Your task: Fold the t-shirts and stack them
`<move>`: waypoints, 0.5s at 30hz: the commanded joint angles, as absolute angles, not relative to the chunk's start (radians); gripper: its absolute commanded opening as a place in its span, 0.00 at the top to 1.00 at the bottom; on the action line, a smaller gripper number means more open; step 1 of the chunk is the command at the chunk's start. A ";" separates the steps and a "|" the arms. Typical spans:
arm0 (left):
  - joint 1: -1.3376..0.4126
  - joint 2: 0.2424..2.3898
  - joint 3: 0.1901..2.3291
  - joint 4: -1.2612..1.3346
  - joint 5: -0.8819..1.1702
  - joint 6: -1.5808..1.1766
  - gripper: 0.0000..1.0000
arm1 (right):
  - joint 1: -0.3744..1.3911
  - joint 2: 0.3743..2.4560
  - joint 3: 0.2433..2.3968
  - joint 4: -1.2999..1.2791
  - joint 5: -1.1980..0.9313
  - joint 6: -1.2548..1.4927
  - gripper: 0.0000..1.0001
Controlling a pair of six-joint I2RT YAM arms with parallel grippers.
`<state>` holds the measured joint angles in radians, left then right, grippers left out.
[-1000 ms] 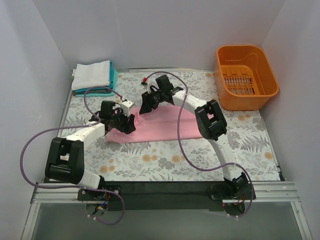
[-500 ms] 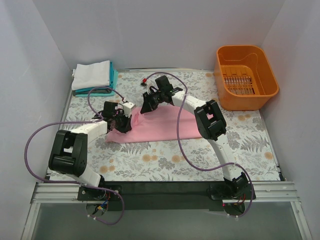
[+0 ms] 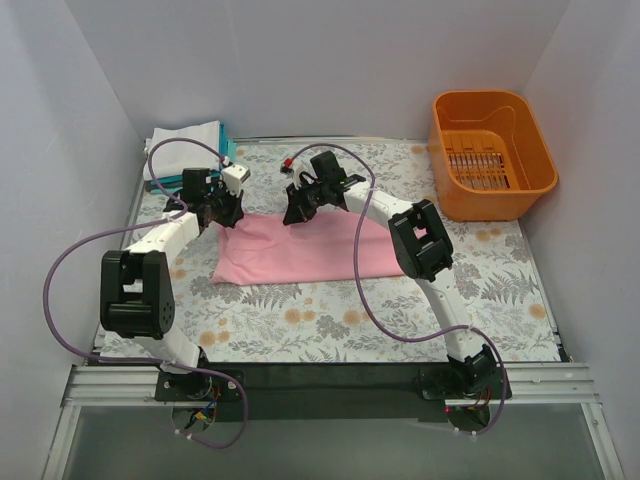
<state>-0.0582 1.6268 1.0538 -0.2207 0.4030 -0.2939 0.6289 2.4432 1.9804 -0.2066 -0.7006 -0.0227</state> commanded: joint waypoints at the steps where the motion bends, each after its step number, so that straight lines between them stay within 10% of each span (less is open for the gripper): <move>1: -0.045 1.638 1.085 -0.247 0.426 -0.226 1.00 | 0.629 2.359 1.964 -0.190 -0.629 -0.107 0.99; 15: -0.046 1.525 0.928 -0.333 0.637 -0.170 1.00 | 0.627 2.370 1.947 -0.202 -0.551 -0.134 0.99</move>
